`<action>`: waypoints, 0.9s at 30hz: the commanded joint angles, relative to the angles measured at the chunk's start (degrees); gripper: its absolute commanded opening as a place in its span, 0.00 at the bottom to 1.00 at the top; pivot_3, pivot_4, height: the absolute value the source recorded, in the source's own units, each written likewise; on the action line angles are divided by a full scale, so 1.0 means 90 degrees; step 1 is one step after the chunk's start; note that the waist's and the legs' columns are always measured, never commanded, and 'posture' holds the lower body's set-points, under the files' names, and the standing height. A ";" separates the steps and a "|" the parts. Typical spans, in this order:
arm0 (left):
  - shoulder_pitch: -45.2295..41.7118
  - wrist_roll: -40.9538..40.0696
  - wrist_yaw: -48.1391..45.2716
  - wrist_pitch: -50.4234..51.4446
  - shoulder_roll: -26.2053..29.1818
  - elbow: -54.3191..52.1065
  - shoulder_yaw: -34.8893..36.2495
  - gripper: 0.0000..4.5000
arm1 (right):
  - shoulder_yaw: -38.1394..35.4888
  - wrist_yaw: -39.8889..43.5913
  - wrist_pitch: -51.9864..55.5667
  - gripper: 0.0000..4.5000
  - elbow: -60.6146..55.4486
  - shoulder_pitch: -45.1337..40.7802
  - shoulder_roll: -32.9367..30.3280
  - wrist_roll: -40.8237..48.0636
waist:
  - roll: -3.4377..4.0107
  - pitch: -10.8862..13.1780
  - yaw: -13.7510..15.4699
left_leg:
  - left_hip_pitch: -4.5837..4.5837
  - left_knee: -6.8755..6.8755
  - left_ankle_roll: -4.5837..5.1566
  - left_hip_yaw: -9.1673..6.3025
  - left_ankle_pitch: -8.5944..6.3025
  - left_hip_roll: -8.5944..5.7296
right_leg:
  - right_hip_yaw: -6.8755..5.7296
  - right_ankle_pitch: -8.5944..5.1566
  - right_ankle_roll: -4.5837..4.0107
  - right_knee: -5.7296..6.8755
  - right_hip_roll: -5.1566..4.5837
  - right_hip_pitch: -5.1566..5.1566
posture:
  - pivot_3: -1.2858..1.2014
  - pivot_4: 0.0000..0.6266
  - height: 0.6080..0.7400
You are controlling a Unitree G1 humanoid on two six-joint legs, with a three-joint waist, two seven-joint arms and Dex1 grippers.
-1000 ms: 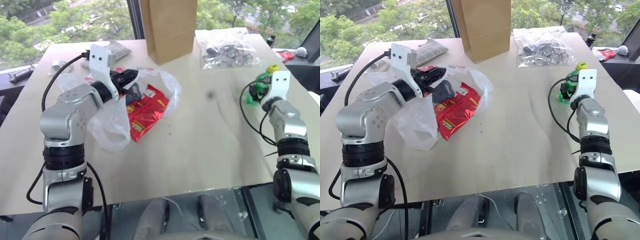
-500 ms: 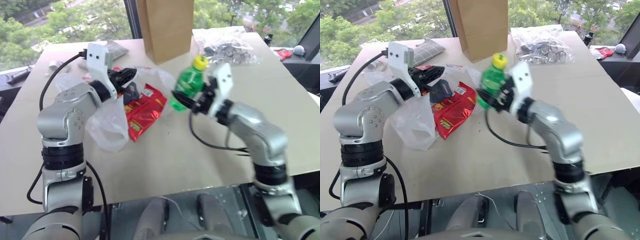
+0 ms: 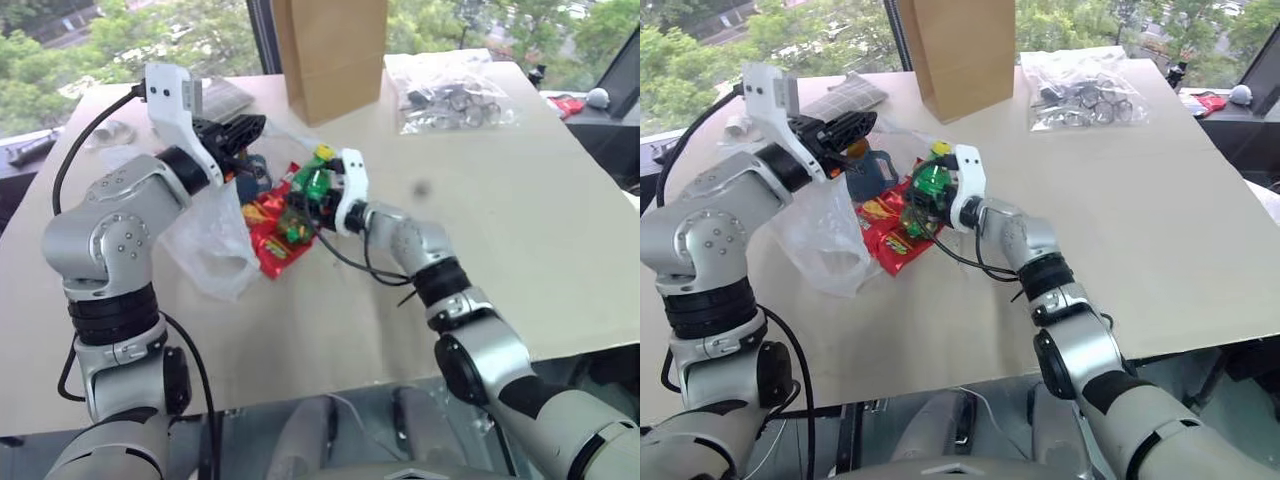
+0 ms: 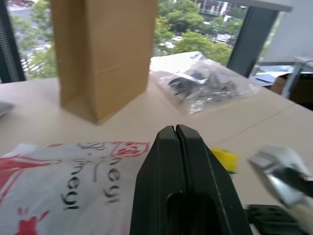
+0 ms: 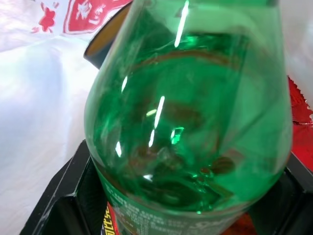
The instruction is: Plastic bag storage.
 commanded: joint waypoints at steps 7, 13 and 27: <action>0.0186 -0.0228 0.0183 -0.0057 -0.0032 -0.0386 0.0068 0.00 | 0.0923 0.1533 0.0019 0.99 0.0228 -0.1143 0.1799 -0.0151 | 0.0000 0.0000 -0.0090 | 0.0000 0.0003 0.0000 0.0000 0.0000 0.0000 | 0.0003 0.0000 0.0000 0.0007 0.0000 0.0000 | 0.52 0.24 1.00; 0.0152 -0.0263 0.0088 -0.0162 -0.0146 -0.0239 -0.0024 0.00 | 0.0841 0.0645 -0.0045 0.99 -0.0182 -0.0988 0.1340 -0.0363 | 0.0000 0.0000 -0.0069 | 0.0001 0.0006 0.0000 -0.0004 0.0000 -0.0002 | 0.0000 0.0000 0.0000 0.0015 -0.0001 -0.0001 | 0.52 0.24 1.00; -0.0153 -0.0265 0.0034 -0.0465 -0.0331 0.0484 -0.0007 0.00 | 0.0584 0.0170 -0.1224 0.99 -0.0238 -0.1131 0.1029 -0.0976 | 0.0001 0.0000 -0.0083 | 0.0001 0.0007 -0.0003 -0.0003 0.0001 -0.0003 | 0.0002 0.0000 0.0000 0.0022 -0.0002 -0.0003 | 0.52 0.24 1.00</action>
